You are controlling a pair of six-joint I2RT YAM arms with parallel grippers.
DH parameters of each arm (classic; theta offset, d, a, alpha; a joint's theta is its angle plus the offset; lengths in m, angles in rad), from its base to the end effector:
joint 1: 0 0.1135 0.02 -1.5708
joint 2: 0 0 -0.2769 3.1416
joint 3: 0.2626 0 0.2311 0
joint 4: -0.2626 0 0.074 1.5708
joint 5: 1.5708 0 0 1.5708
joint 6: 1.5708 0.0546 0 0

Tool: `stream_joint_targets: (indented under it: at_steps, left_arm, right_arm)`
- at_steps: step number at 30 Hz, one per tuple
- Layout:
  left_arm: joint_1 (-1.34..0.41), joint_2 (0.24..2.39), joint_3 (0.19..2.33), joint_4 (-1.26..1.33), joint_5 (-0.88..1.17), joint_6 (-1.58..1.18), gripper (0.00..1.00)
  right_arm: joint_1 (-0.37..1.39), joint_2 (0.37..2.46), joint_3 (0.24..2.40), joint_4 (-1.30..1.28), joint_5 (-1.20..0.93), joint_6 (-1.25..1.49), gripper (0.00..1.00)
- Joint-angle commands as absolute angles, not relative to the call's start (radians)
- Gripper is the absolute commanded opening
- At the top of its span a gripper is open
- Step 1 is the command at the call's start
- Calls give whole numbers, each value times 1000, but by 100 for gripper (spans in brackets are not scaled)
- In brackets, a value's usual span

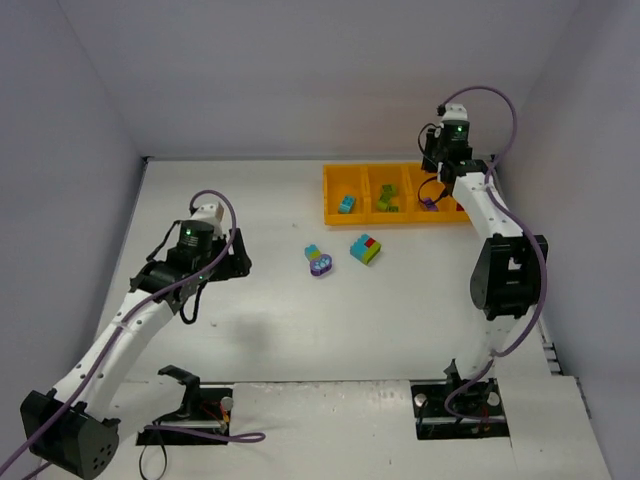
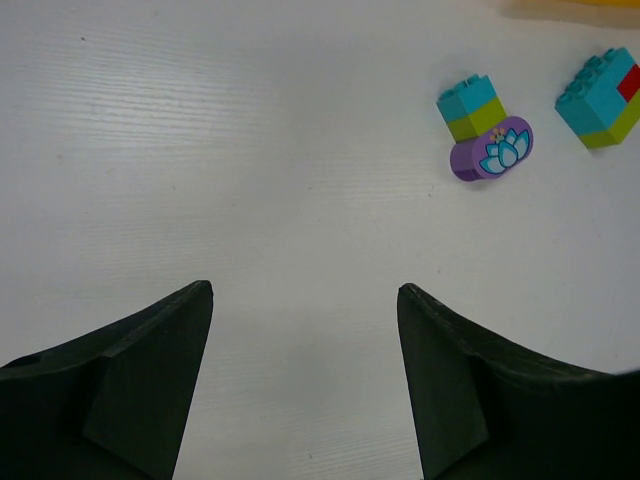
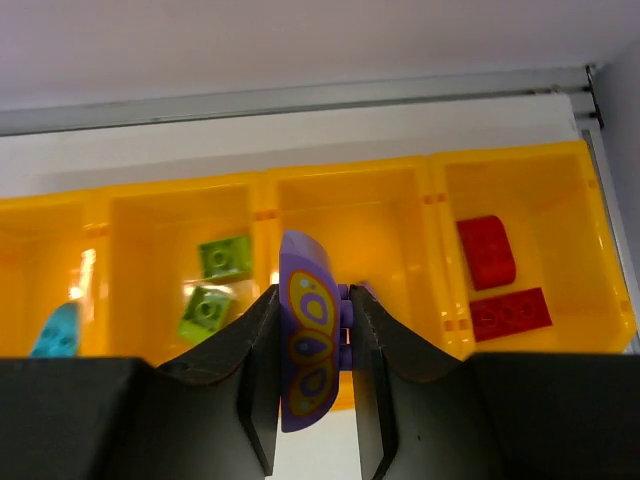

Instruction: Sort the legos into containers by color

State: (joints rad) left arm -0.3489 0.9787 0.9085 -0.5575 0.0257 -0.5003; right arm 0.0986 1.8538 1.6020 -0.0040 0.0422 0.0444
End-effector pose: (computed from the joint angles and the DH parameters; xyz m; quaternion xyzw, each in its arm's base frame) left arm 0.1841 -0.0685 0.3119 -0.0615 0.8887 -0.1976 0.4092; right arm 0.4508 0.0423 0.3494 -0.0085 0.7914 0.0270 0.6106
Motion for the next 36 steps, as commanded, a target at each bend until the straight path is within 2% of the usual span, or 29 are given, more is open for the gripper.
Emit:
stream_joint_targets:
  at_steps: [1,3,4,9,10,13,15,19,20,21,23,25,29,36]
  left_arm:
    - [-405,1011,962,-485,9,-506,68]
    - [-455,1037,974,-474,-1,-512,68]
    - [-469,1046,977,-469,-21,-521,68]
    - [-500,1097,988,-437,-15,-557,68]
    - [-502,1101,989,-434,-14,-561,68]
    - [-503,1123,1000,-431,-14,-563,68]
    - [-503,1141,1008,-430,-6,-561,68]
    - [-505,1167,1012,-397,0,-578,68]
    - [-502,1208,1025,-362,0,-604,68]
    - [-502,1209,1025,-362,0,-604,68]
    - [-503,1236,1046,-353,26,-607,68]
    - [-502,1256,1064,-345,32,-612,68]
    - [-497,1276,1083,-348,18,-638,68]
    - [-480,1272,1083,-377,9,-660,68]
  right_arm:
    - [42,1935,1673,12,9,92,3]
    - [11,1986,1698,11,-11,103,9]
    - [6,2000,1703,11,-30,106,18]
    - [5,2055,1727,5,-72,107,40]
    - [5,2054,1723,5,-71,109,49]
    - [5,2036,1713,5,-60,101,66]
    - [8,1988,1688,6,-67,83,73]
    - [92,1833,1574,47,-69,52,76]
    - [241,1692,1411,90,-115,54,80]
    - [242,1690,1410,91,-115,54,80]
    - [342,1642,1323,107,-103,60,91]
    - [440,1612,1257,110,-74,58,95]
    - [567,1609,1186,118,-31,84,100]
    - [696,1704,1146,129,49,147,100]
